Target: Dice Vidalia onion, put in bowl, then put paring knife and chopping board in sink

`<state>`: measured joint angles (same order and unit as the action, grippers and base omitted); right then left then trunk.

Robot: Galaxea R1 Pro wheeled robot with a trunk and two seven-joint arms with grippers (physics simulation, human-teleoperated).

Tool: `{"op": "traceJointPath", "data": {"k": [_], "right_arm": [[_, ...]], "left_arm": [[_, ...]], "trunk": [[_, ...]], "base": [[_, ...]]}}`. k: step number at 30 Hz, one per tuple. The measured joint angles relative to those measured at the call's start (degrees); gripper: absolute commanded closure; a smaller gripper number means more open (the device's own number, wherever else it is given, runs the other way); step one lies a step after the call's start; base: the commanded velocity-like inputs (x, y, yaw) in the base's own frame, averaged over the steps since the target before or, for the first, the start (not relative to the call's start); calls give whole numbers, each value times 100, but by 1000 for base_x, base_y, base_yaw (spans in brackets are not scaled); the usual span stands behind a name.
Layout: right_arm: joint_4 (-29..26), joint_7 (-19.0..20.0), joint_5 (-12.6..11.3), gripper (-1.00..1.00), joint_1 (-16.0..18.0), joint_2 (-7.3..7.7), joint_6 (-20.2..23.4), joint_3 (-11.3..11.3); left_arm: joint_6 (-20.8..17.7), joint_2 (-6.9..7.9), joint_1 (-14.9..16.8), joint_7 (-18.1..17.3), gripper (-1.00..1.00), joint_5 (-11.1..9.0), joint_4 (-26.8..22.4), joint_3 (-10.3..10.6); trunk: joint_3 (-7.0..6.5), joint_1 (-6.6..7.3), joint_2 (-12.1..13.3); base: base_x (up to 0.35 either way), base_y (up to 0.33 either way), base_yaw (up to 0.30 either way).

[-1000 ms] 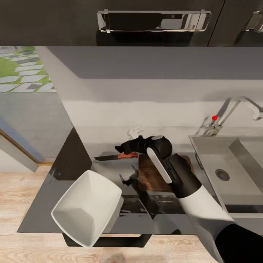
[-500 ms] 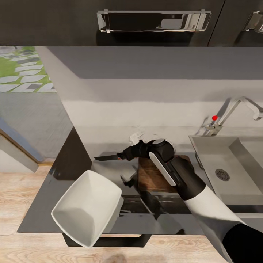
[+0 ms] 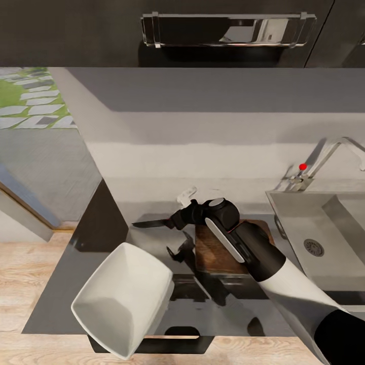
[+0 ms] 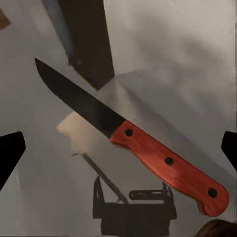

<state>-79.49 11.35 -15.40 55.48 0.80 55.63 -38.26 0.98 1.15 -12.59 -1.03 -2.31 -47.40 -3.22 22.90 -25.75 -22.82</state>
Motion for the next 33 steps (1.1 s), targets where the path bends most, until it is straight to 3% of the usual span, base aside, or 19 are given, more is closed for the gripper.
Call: {"op": "traceJointPath", "data": {"k": [3, 10, 33], "right_arm": [[0, 6, -4, -100, 0, 78, 0, -61], [0, 9, -4, -100, 0, 195, -12, -643], [0, 13, 53, -100, 0, 260, -18, -728]], "left_arm": [[0, 0, -2, 0, -100, 0, 0, 0], [0, 0, -1, 0, -100, 0, 22, 0], [0, -26, 4, 0, -100, 0, 149, 1]], "trunk": [[0, 0, 0], [0, 0, 0], [0, 0, 0]], "base": [[3, 1, 0], [0, 0, 0], [0, -25, 0]]}}
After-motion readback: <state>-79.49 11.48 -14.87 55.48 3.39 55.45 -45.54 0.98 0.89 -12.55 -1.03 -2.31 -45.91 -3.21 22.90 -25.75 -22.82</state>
